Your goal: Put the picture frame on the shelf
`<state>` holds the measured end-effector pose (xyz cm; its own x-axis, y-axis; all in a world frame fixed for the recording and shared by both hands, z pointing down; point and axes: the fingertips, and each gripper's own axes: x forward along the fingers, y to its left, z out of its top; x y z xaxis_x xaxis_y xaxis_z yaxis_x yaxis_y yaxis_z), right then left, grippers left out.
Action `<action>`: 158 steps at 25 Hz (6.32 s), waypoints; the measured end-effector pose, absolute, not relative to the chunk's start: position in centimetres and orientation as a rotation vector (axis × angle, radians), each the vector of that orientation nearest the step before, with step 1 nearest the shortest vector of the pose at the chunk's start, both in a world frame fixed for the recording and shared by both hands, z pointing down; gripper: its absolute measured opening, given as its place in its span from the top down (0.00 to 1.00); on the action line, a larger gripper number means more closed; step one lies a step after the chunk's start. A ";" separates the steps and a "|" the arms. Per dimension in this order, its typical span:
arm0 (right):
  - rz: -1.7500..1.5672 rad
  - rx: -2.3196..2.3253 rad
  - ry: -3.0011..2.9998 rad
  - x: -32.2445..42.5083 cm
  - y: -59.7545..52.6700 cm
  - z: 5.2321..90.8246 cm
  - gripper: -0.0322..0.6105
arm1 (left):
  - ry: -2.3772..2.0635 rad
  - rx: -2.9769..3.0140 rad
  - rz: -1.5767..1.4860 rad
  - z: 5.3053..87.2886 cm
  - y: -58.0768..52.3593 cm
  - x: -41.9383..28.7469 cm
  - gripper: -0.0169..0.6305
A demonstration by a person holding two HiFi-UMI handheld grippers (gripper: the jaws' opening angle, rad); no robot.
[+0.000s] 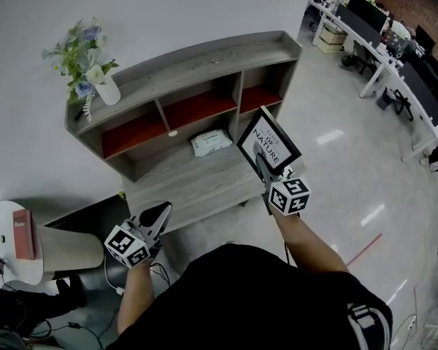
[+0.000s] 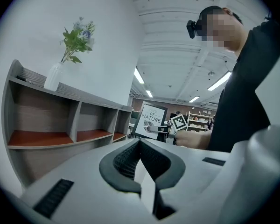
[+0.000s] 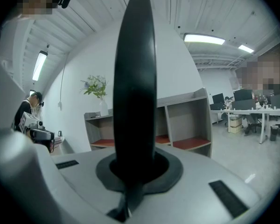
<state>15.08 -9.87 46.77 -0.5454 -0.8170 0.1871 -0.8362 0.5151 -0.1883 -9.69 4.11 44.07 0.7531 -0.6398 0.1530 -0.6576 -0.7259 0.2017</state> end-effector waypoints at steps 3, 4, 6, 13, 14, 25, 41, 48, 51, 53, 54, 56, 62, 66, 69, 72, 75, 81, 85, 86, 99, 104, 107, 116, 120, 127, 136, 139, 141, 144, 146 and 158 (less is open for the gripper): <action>0.398 1.446 -2.676 15.5 -10.7 46.9 0.91 | -1.036 2.704 0.108 44.0 3.4 -9.2 0.94; 0.396 1.442 -2.678 15.7 -11.0 46.9 0.91 | -1.040 2.703 0.110 44.0 3.1 -9.0 0.94; 0.390 1.432 -2.676 16.0 -11.5 47.1 0.91 | -1.047 2.700 0.113 44.0 2.7 -8.5 0.94; 0.396 1.396 -2.680 16.9 -12.8 48.0 0.91 | -1.051 2.686 0.132 44.7 1.9 -6.9 0.94; 0.396 1.390 -2.682 17.0 -12.9 48.0 0.91 | -1.051 2.684 0.134 44.7 1.9 -6.7 0.94; 0.393 1.367 -2.680 17.9 -13.1 48.2 0.91 | -1.042 2.681 0.135 45.0 1.6 -5.2 0.94; 0.375 1.346 -2.680 17.4 -13.1 48.1 0.91 | -1.091 2.631 0.098 46.2 2.5 -6.3 0.94; 0.358 1.352 -2.676 17.1 -14.9 48.0 0.91 | -1.089 2.641 0.092 46.0 1.3 -6.6 0.94; 0.361 1.352 -2.675 16.6 -15.6 48.3 0.91 | -1.086 2.622 0.104 46.8 0.8 -7.3 0.94; 0.361 1.355 -2.670 16.6 -16.1 48.4 0.91 | -1.081 2.615 0.107 47.1 0.3 -7.4 0.94; 0.362 1.359 -2.666 16.7 -16.4 48.4 0.91 | -1.075 2.618 0.110 47.1 -0.1 -7.4 0.94; 0.366 1.369 -2.661 16.7 -17.1 48.4 0.91 | -1.062 2.630 0.122 47.1 -0.9 -7.3 0.94; 0.365 1.382 -2.657 16.2 -18.7 48.4 0.91 | -1.030 2.658 0.135 46.7 -3.2 -7.2 0.94; 0.372 1.388 -2.650 15.7 -19.9 48.6 0.91 | -1.020 2.652 0.146 46.7 -4.3 -7.6 0.94; 0.375 1.388 -2.649 15.3 -20.6 48.8 0.91 | -1.018 2.651 0.150 46.9 -5.0 -8.0 0.94; 0.387 1.388 -2.646 15.0 -21.1 49.2 0.91 | -1.015 2.648 0.147 46.9 -5.6 -8.4 0.94; 0.401 1.379 -2.643 14.4 -21.9 49.6 0.91 | -1.020 2.643 0.152 47.0 -6.3 -8.8 0.94; 0.414 1.383 -2.637 13.9 -23.5 50.1 0.91 | -1.032 2.622 0.156 47.5 -7.5 -9.9 0.94; 0.422 1.396 -2.627 13.9 -24.5 50.4 0.91 | -1.023 2.624 0.157 47.6 -8.6 -10.0 0.94; 0.422 1.398 -2.626 13.9 -24.7 50.4 0.91 | -1.018 2.627 0.156 47.6 -8.8 -9.9 0.94; 0.442 1.403 -2.611 13.3 -26.4 51.2 0.91 | -0.990 2.630 0.172 48.3 -10.7 -10.5 0.94; 0.448 1.405 -2.605 13.0 -27.0 51.6 0.91 | -0.987 2.627 0.170 48.3 -11.3 -10.7 0.94; 0.457 1.409 -2.603 12.8 -27.3 51.8 0.91 | -0.988 2.619 0.171 48.3 -11.5 -10.9 0.94; 0.484 1.415 -2.580 12.3 -28.2 53.2 0.91 | -0.987 2.610 0.177 48.7 -12.0 -11.8 0.94; 0.506 1.421 -2.564 12.2 -28.7 54.0 0.91 | -0.987 2.603 0.181 48.9 -12.1 -12.4 0.94; 0.529 1.424 -2.553 12.0 -29.4 54.7 0.91 | -1.006 2.597 0.181 48.9 -12.3 -13.5 0.94; 0.526 1.438 -2.546 11.6 -30.3 54.9 0.91 | -0.997 2.592 0.182 49.4 -12.4 -13.8 0.94; 0.530 1.446 -2.543 11.7 -30.6 55.0 0.91 | -0.995 2.585 0.179 49.4 -12.7 -13.9 0.94; 0.536 1.449 -2.541 11.6 -30.9 55.1 0.91 | -0.995 2.584 0.178 49.6 -12.7 -14.0 0.94; 0.544 1.446 -2.539 11.6 -31.0 55.3 0.91 | -0.986 2.596 0.183 49.9 -12.6 -14.0 0.94; 0.548 1.445 -2.540 11.5 -31.0 55.3 0.91 | -0.991 2.578 0.177 49.8 -12.7 -14.1 0.94; 0.533 1.441 -2.553 11.0 -30.7 54.3 0.91 | -0.981 2.582 0.165 49.7 -12.9 -14.2 0.94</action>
